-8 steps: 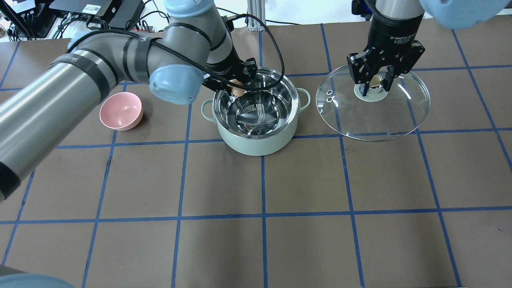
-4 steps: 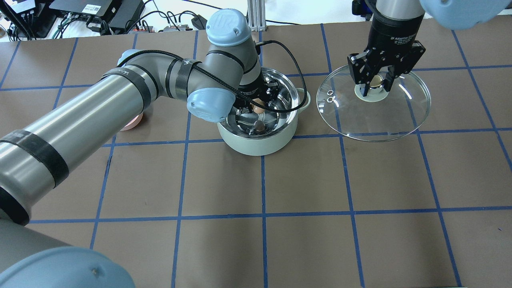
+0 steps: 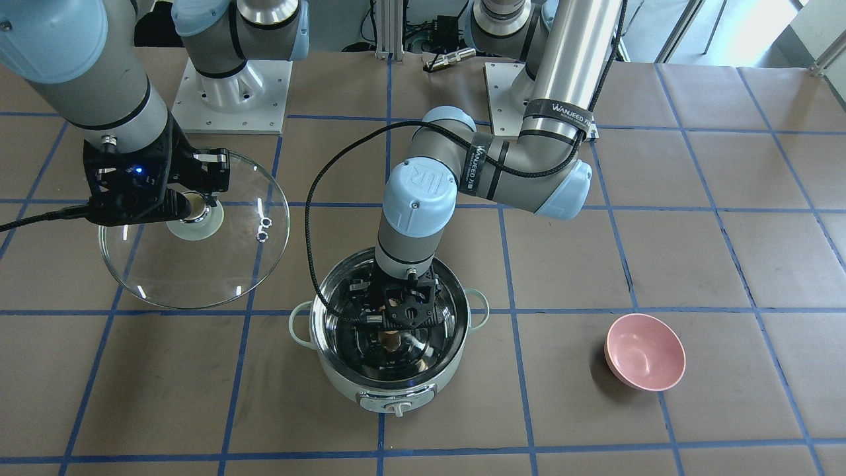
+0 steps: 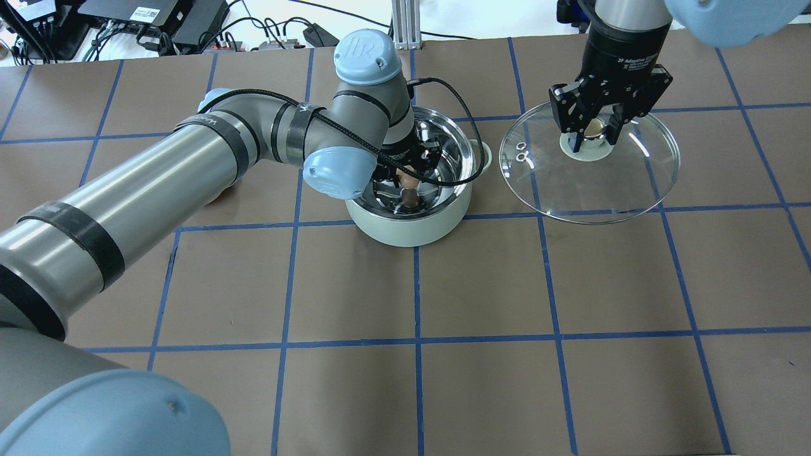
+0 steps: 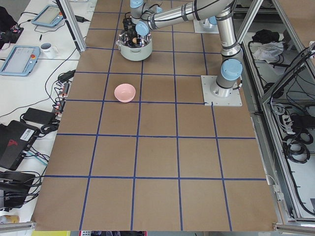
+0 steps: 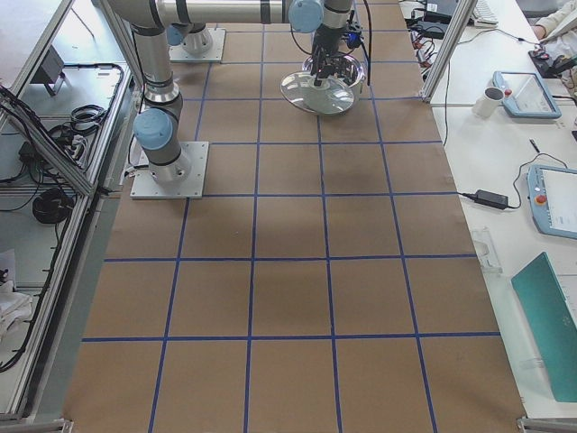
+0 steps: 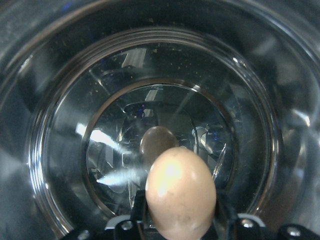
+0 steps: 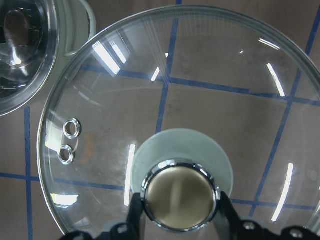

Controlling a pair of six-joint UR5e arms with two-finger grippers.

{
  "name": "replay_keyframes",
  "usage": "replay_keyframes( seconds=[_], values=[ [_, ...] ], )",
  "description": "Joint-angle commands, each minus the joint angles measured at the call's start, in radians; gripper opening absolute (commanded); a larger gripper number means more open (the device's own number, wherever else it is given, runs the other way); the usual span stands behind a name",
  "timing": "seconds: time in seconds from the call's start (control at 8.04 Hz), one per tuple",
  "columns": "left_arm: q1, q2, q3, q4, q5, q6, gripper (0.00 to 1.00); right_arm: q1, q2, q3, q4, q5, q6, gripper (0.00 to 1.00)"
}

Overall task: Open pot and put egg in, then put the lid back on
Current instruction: 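Lower the egg into the pot and open the left gripper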

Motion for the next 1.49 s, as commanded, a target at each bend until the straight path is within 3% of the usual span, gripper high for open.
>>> replay_keyframes(
  seconds=[0.0,0.12,0.25,0.87,0.99,1.37],
  values=[
    [0.000,-0.003,0.000,0.000,0.001,-0.004,0.34,0.000,0.000,0.000,0.000,0.003,0.001,0.33],
    [0.000,-0.003,-0.002,0.000,0.001,-0.016,0.75,0.000,0.000,0.000,0.000,-0.003,0.001,0.33],
    [0.000,-0.003,0.000,0.000,0.000,-0.031,0.87,0.000,0.000,0.000,0.000,-0.003,0.001,0.33],
    [0.000,0.067,0.017,-0.001,0.001,-0.037,0.88,0.009,-0.002,0.005,0.002,0.010,0.016,0.33],
    [0.002,0.128,0.017,-0.034,0.000,-0.039,0.96,0.012,-0.003,0.005,0.000,0.012,0.021,0.33],
    [0.093,0.381,0.023,-0.418,-0.002,-0.022,1.00,0.110,0.024,0.005,-0.107,0.013,0.065,0.36]
  ],
)
